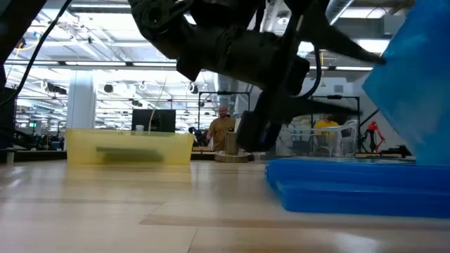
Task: Pick & place jewel cases by type
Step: Put the top blue CD case into the transparent bin
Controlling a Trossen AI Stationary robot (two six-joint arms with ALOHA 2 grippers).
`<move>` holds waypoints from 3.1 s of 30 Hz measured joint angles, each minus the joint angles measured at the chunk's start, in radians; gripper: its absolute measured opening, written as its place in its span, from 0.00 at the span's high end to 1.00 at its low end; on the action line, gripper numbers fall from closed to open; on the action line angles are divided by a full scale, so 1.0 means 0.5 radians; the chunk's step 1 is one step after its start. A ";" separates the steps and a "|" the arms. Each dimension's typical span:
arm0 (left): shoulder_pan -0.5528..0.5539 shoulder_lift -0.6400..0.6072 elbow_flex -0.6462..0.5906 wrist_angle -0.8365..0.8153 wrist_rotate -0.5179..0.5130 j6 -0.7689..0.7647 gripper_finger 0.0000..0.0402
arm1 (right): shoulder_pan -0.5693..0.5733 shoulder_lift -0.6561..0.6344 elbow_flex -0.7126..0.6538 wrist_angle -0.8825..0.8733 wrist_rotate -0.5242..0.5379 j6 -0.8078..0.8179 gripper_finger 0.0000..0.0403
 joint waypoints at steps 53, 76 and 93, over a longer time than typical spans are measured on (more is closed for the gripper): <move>0.072 -0.114 0.005 -0.704 0.115 0.273 0.93 | -0.454 -0.008 -0.002 0.973 -0.204 -1.054 0.49; 0.070 -0.468 -0.001 -1.161 0.113 0.678 0.95 | -0.327 -0.484 0.002 1.470 -1.564 -1.854 0.49; 0.200 -1.116 0.002 -1.659 -0.976 1.542 0.95 | -0.345 -0.795 0.000 0.416 -1.056 -1.854 0.49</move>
